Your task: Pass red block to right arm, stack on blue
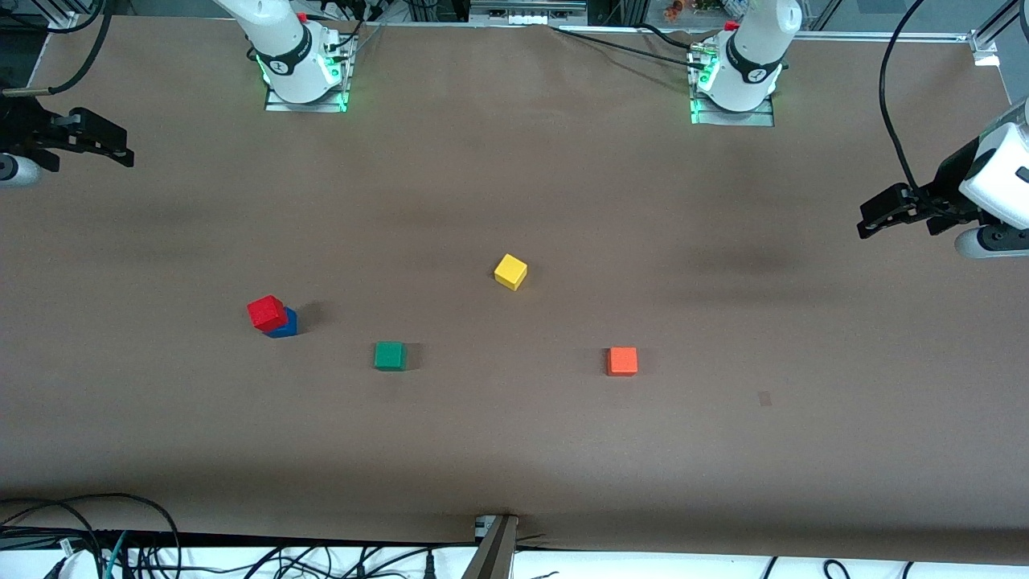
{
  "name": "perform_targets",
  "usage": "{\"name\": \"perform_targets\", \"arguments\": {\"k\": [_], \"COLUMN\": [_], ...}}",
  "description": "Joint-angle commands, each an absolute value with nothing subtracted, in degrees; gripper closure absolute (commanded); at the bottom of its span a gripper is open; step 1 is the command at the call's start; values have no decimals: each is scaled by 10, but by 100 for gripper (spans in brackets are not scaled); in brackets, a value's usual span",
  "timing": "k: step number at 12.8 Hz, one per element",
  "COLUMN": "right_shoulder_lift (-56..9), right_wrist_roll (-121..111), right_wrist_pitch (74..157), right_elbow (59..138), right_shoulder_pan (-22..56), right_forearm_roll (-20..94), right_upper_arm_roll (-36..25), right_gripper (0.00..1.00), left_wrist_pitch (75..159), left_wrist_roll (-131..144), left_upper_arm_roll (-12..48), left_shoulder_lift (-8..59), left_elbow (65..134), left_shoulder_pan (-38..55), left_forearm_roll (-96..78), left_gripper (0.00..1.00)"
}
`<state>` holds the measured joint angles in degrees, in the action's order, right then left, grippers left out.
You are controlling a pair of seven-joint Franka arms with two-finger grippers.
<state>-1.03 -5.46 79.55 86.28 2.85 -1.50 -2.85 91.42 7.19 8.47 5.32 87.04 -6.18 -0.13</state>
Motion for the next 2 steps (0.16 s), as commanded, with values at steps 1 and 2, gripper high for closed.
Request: {"name": "perform_targets", "arguments": {"k": [1, 2], "right_shoulder_lift": [-16, -16], "right_wrist_roll": [-47, -47], "right_wrist_pitch": [783, 784], "right_elbow": [847, 847], "right_shoulder_pan": [22, 22], "right_forearm_roll": [-22, -21], "right_upper_arm_roll": [-21, -21], "right_gripper": [0, 0], "left_wrist_pitch": [916, 916], "left_wrist_roll": [63, 63], "left_upper_arm_roll": [86, 86], "left_shoulder_lift": [57, 56], "left_elbow": [862, 863], "left_shoulder_pan": [-65, -65], "left_forearm_roll": [-5, -5], "left_gripper": [0, 0]}}
